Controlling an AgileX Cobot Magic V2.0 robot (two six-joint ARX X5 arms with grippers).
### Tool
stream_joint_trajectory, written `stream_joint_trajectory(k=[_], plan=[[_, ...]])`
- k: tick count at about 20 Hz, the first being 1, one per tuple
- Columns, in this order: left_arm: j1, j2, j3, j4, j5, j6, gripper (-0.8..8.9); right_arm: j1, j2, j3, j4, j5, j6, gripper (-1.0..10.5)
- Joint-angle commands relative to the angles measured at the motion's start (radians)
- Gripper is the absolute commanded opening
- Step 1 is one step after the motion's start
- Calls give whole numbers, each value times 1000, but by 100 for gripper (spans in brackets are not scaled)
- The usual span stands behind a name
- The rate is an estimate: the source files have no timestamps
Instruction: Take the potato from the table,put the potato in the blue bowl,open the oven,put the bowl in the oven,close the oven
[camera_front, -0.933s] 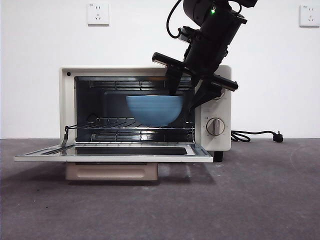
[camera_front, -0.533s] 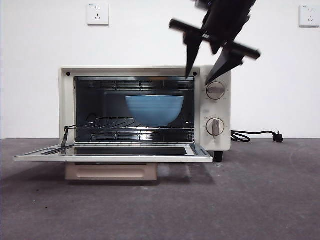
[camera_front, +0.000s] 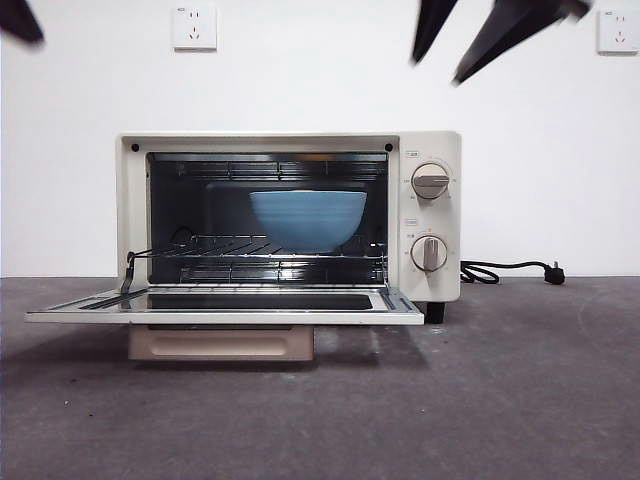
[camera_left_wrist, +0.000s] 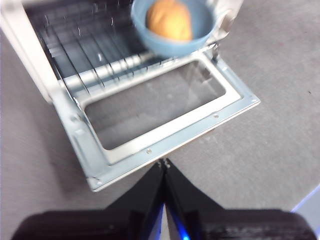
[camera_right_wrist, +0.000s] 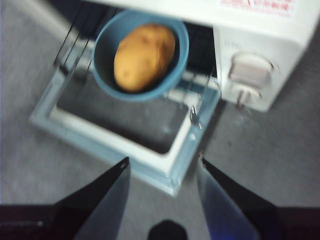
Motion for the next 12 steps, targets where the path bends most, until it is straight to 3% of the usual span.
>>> stream_joint_trajectory(k=[1,8,12], plan=[[61,-3,-81,119,65,-43,-9,4,-61,-6,-81,-2,-88,221],[271,135,-161,236,242,-35,-9,4,-217,-6,-203,-2,-115,221],[396,331,-171,368,370,-32,-9,5,-334,-6,-233,-2,-114,221]])
